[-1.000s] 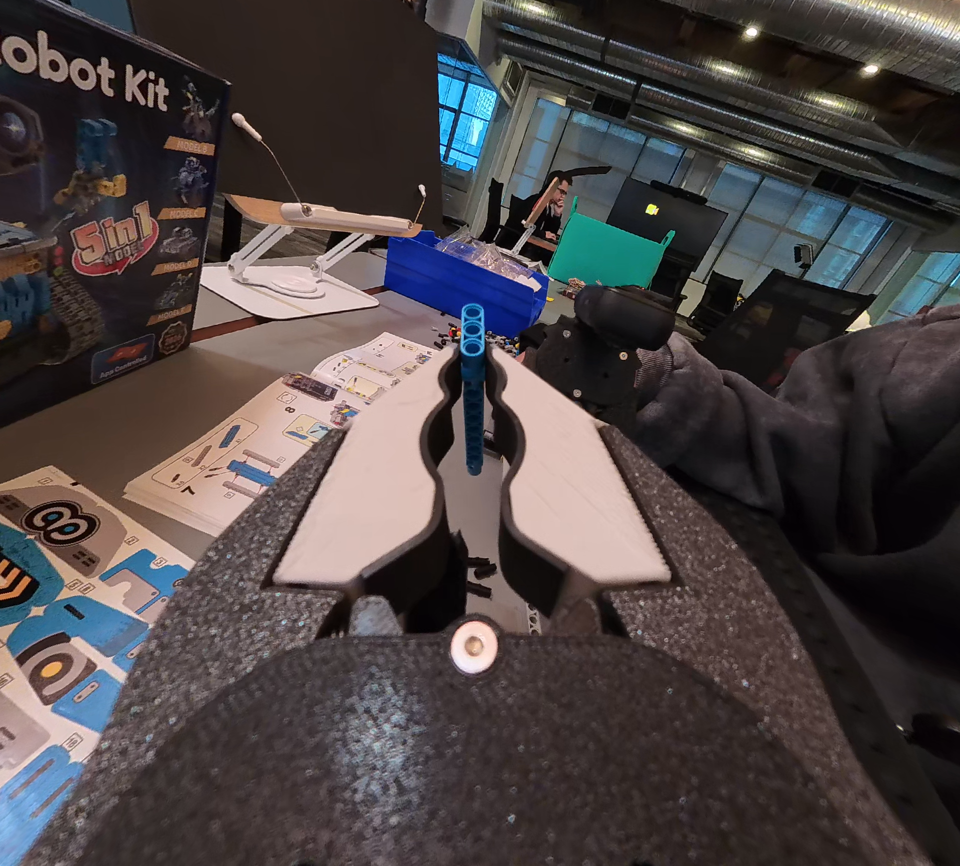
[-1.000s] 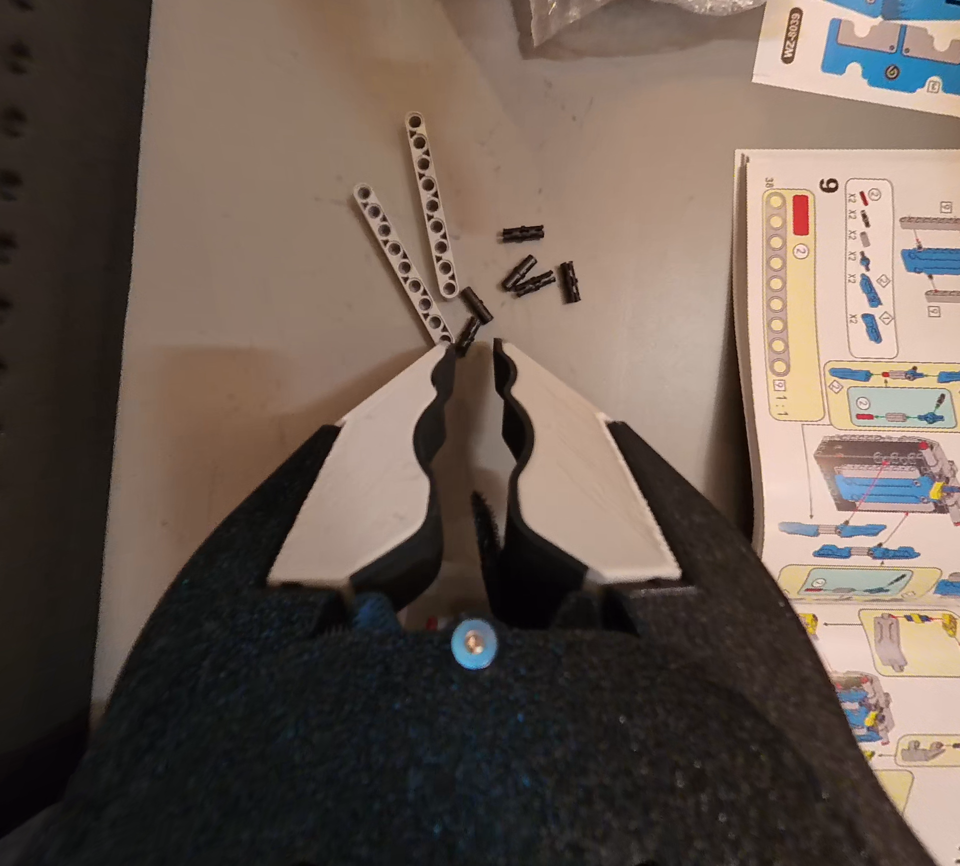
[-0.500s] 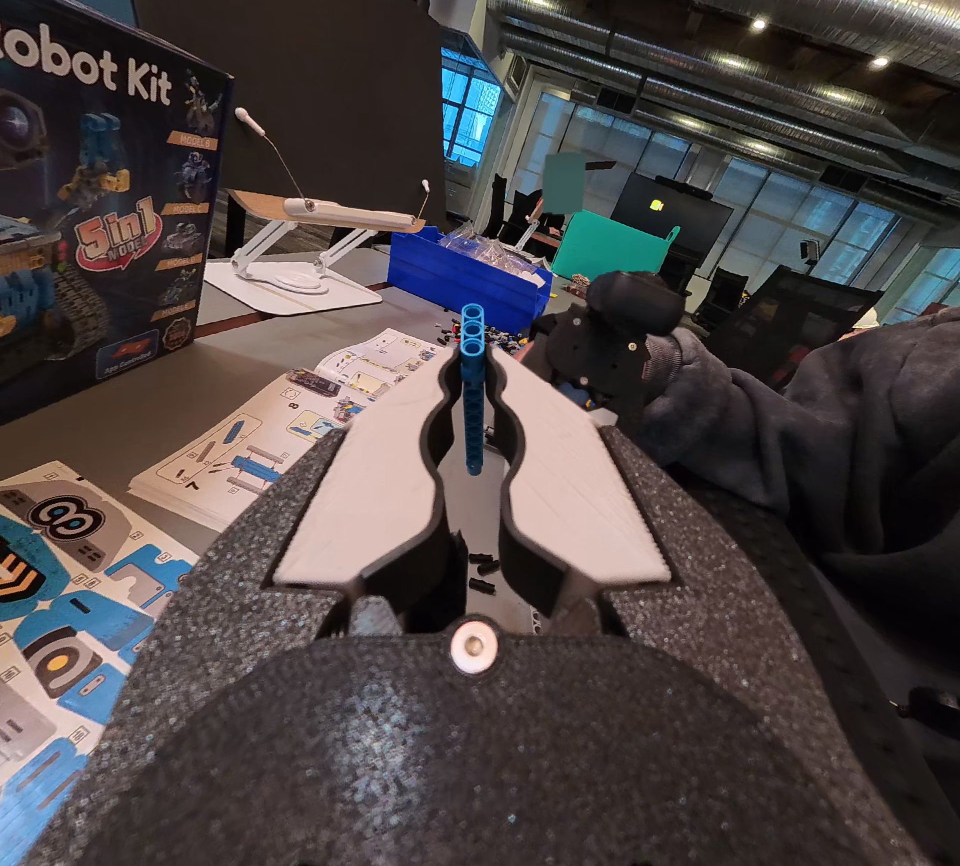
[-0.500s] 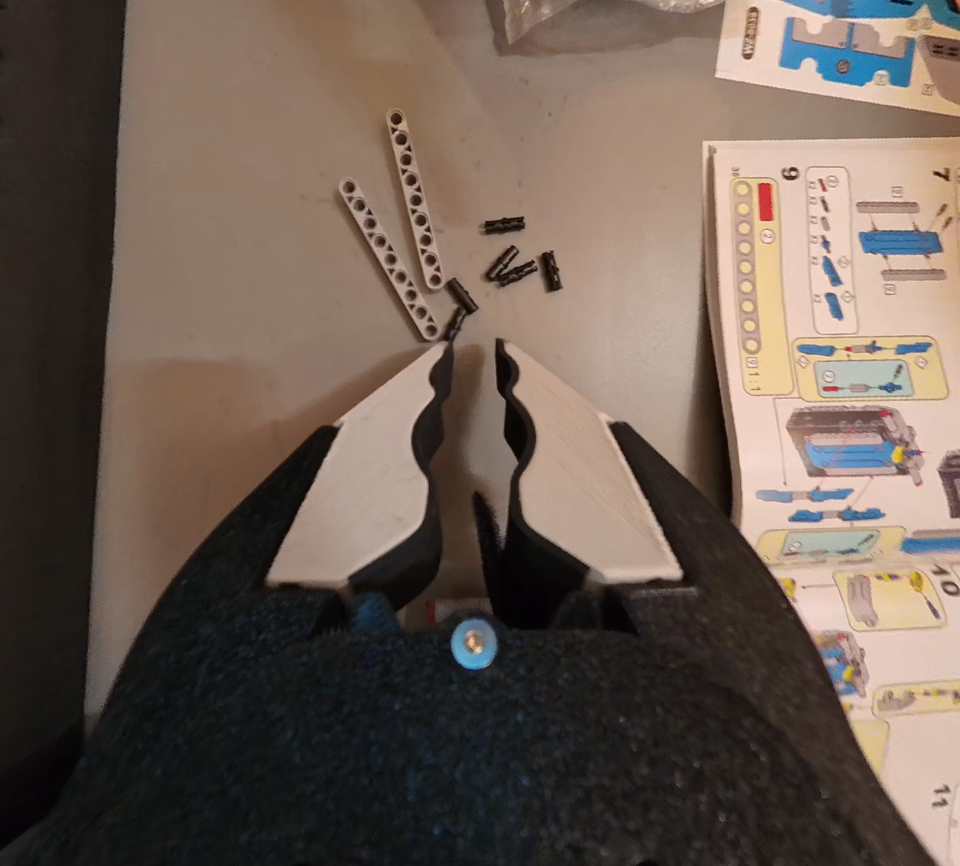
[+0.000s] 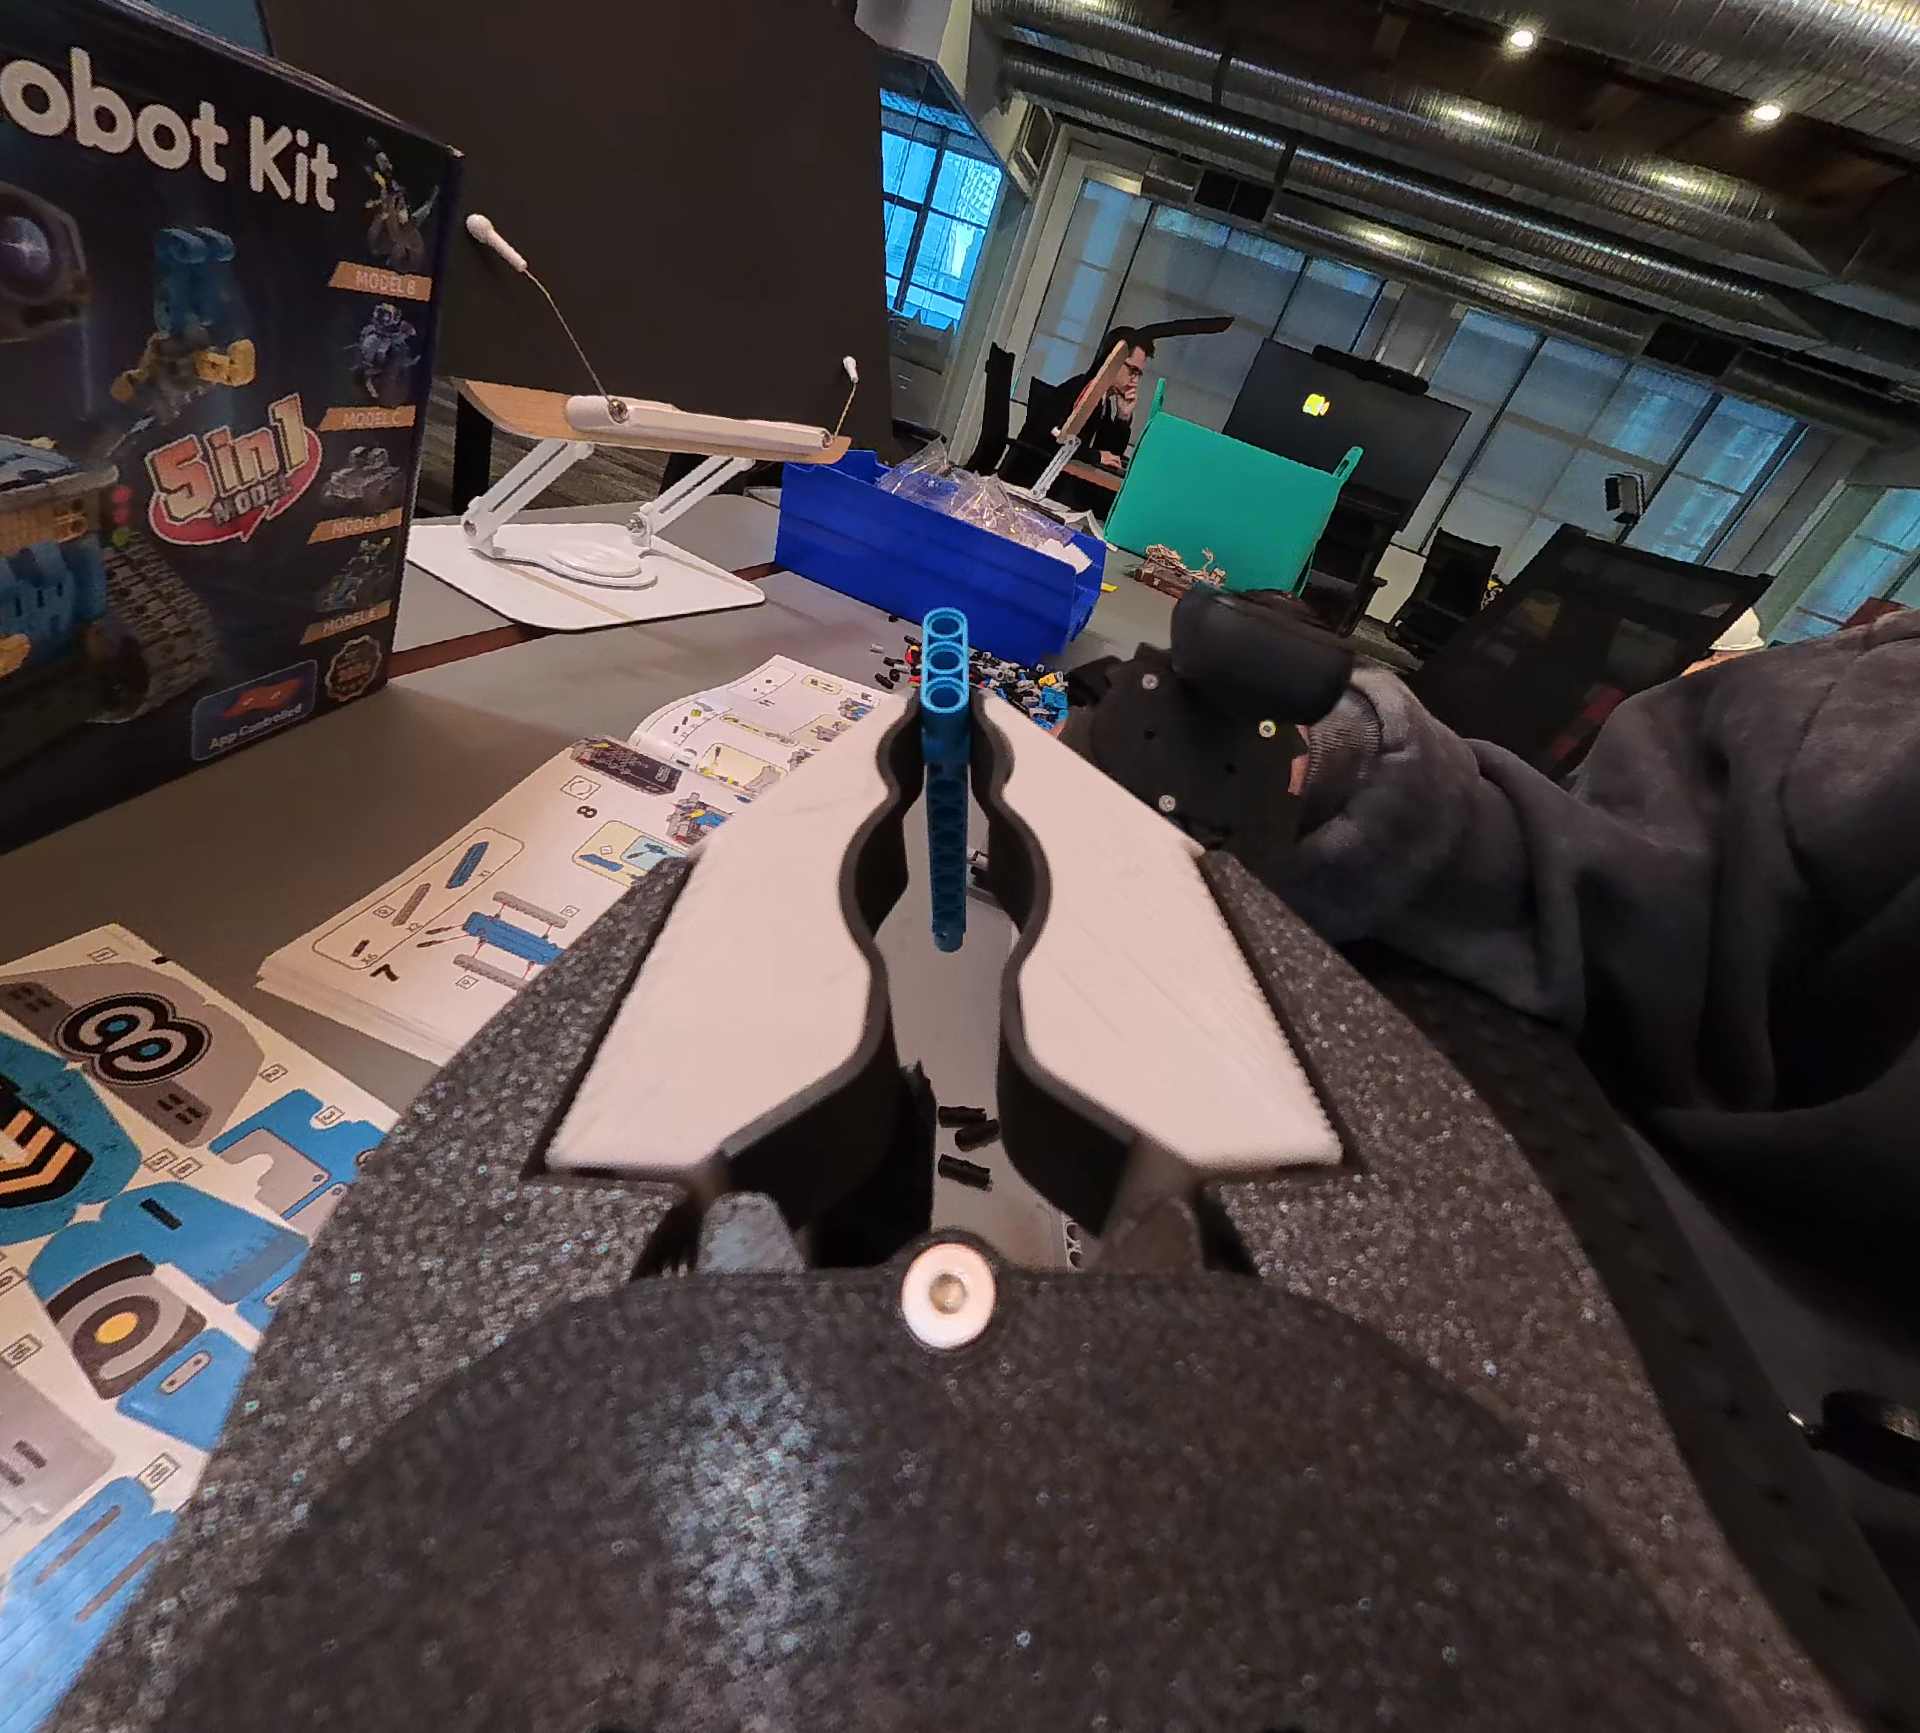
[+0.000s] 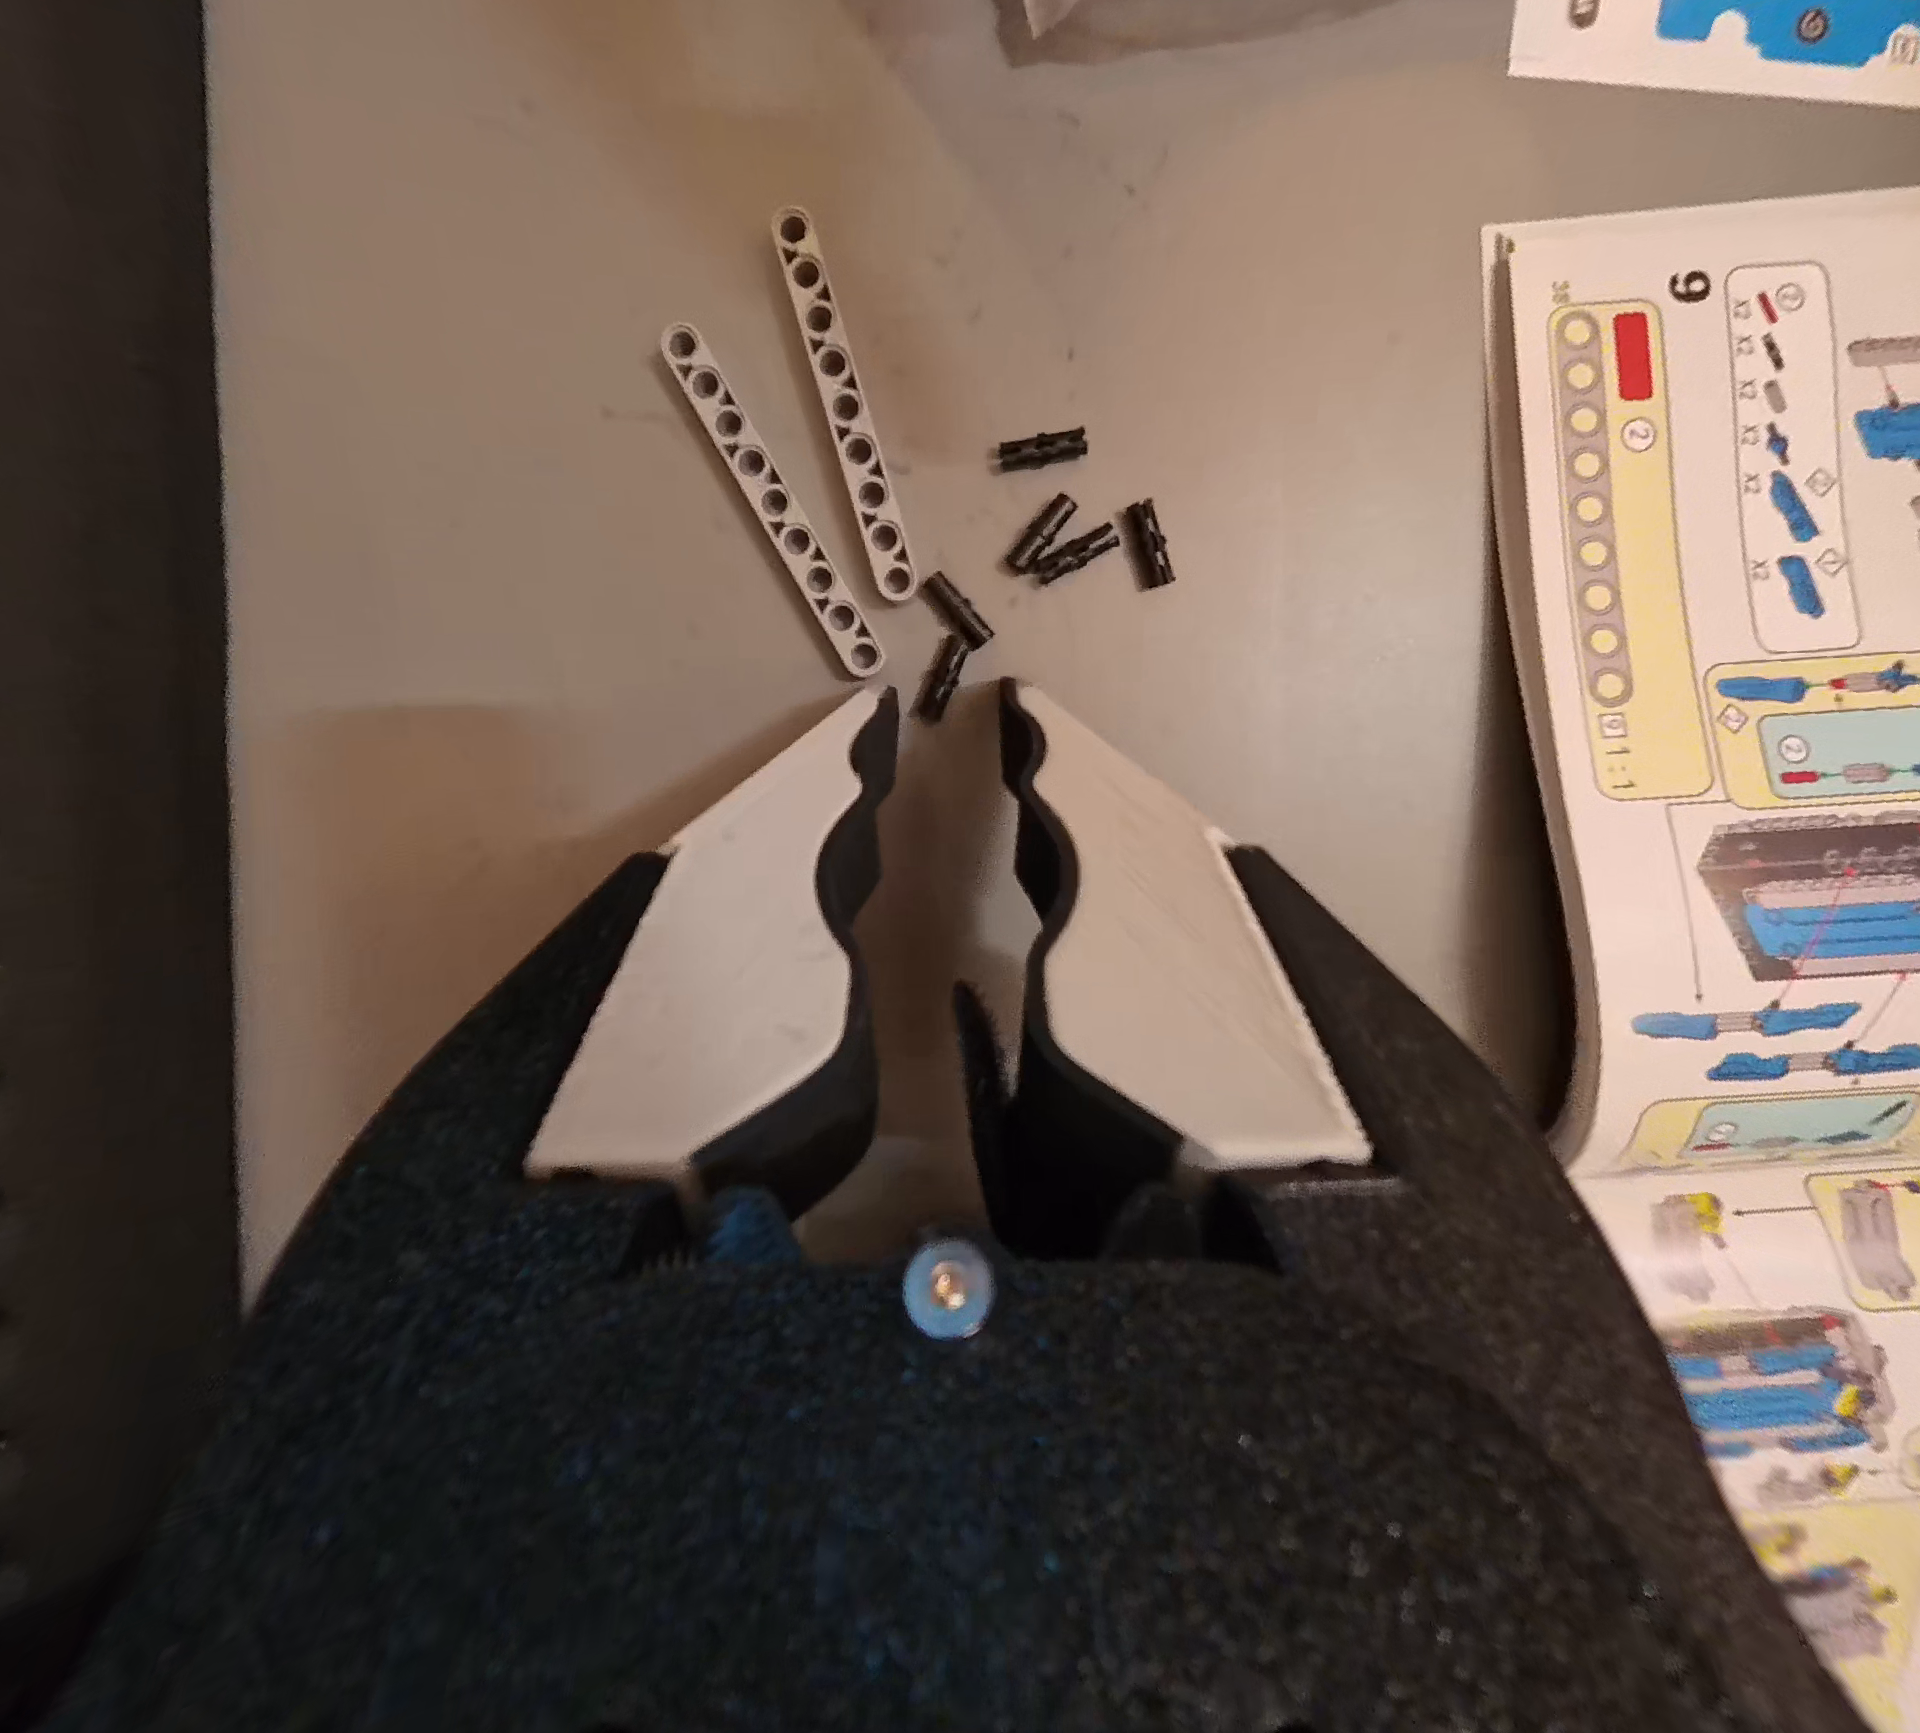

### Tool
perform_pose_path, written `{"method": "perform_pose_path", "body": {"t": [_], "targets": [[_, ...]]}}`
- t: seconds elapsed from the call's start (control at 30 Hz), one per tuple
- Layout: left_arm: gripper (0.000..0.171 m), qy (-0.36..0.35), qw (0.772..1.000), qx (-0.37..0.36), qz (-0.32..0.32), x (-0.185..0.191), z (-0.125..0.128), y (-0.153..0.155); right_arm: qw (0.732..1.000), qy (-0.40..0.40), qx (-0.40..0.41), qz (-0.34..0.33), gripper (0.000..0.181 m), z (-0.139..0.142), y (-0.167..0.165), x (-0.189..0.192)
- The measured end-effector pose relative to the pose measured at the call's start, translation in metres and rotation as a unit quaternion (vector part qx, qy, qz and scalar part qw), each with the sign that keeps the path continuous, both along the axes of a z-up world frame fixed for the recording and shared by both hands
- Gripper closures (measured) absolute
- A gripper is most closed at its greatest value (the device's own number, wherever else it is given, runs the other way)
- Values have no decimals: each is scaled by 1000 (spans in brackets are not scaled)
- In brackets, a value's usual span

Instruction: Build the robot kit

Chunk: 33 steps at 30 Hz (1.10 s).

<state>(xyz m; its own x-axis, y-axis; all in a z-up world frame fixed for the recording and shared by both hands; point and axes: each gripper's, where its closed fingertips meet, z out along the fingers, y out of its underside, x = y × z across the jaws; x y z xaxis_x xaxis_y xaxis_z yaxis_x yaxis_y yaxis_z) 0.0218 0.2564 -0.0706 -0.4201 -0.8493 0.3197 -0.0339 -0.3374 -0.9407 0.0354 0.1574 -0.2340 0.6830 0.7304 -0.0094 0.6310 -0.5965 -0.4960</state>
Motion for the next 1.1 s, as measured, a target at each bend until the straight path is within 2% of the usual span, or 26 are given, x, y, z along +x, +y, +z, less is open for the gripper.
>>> {"method": "perform_pose_path", "body": {"t": [0.1, 0.17, 0.23, 0.33, 0.43, 0.5, 0.6, 0.67, 0.73, 0.77, 0.83, 0.9, 0.97, 1.1], "targets": [[165, 0, 1000, 2, 0, 0, 0, 0, 1000, 10, -4, -10, 168, 0, 2, -1], [165, 0, 1000, 2, -1, 0, 0, -1, 1000, 17, -7, -13, 177, -1, 3, -1], [165, 1, 1000, 4, 0, 0, -1, -1, 1000, 17, -11, -18, 177, 0, 4, 1], [165, 1, 1000, 1, -1, 0, 0, -1, 998, -25, -26, -42, 178, 15, -6, 16], [165, -2, 1000, 3, 4, 0, 1, 1, 991, -50, -104, -72, 178, 43, -54, 24], [165, -4, 1000, -4, 5, -1, 3, 3, 972, -97, -182, -109, 178, 48, -97, 45], [165, -6, 1000, -13, 5, -1, 4, 2, 949, -159, -214, -171, 178, 46, -131, 82], [165, -5, 1000, -9, 0, -1, 4, -2, 972, -116, -136, -155, 178, 48, -122, 77], [165, 3, 1000, -1, -23, -1, 2, -15, 988, -18, 32, -151, 178, 76, -92, 60], [165, 12, 999, 2, -42, -1, 0, -26, 980, 62, 104, -161, 178, 97, -80, 48], [165, 17, 996, 20, -88, -2, -1, -58, 947, 187, 189, -179, 178, 129, -65, 29], [165, 15, 992, 80, -99, -2, -6, -88, 926, 229, 241, -181, 178, 141, -52, 16], [165, 4, 990, 106, -95, 0, -8, -105, 919, 243, 262, -169, 178, 144, -41, -2], [165, -2, 987, 124, -98, -1, -12, -113, 916, 229, 284, -165, 178, 140, -23, -19]]}}
